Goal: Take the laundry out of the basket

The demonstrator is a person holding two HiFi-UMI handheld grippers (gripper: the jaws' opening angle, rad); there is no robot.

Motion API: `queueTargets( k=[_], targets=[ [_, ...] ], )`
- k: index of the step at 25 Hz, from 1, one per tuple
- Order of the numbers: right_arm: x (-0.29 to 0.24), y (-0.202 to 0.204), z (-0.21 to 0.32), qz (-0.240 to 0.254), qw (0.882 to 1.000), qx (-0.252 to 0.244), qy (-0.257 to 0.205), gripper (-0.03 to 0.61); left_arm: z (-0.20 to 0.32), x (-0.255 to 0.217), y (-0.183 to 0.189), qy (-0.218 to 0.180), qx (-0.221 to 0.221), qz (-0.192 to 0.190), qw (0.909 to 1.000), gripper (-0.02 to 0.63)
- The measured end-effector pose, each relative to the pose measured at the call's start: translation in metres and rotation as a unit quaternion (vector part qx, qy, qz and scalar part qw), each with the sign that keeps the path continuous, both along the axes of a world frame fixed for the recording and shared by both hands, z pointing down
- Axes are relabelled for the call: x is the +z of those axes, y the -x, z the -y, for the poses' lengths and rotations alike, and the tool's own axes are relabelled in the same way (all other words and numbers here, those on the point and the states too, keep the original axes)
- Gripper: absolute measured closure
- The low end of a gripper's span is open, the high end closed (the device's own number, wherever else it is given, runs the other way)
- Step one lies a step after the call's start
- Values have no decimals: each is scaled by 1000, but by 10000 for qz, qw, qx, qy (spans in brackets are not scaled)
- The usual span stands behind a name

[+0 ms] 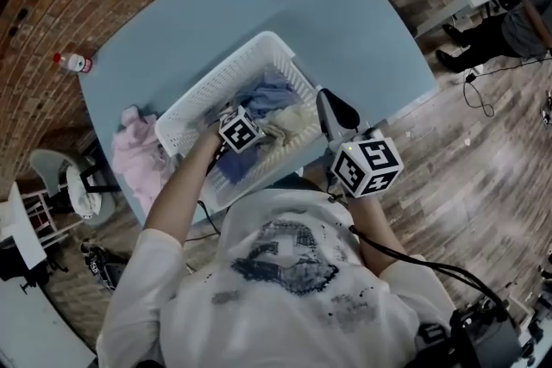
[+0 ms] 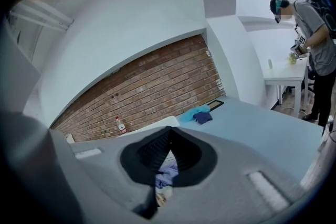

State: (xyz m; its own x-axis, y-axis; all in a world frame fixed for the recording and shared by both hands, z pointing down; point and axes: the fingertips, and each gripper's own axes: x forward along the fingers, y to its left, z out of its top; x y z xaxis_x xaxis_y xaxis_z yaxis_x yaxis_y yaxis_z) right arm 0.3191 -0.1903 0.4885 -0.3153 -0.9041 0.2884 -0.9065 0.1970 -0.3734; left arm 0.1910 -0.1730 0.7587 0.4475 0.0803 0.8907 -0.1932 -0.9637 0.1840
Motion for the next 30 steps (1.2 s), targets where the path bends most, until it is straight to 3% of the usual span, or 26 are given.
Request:
queueTargets(
  k=[4, 8, 17, 30],
  targets=[
    [-1, 1, -3, 30, 10000, 13, -28, 581, -3, 3, 2, 89, 3, 55, 9999, 70],
    [-2, 0, -9, 61, 10000, 38, -42, 581, 11, -9, 4, -275, 34, 114, 9996, 156],
    [-2, 4, -17, 91, 10000, 18, -13, 581, 8, -16, 15, -218, 337, 393, 9984, 361],
    [-7, -1, -25, 112, 9999, 29, -48, 581, 4, -30, 20, -162, 424, 531, 9976, 420]
  ],
)
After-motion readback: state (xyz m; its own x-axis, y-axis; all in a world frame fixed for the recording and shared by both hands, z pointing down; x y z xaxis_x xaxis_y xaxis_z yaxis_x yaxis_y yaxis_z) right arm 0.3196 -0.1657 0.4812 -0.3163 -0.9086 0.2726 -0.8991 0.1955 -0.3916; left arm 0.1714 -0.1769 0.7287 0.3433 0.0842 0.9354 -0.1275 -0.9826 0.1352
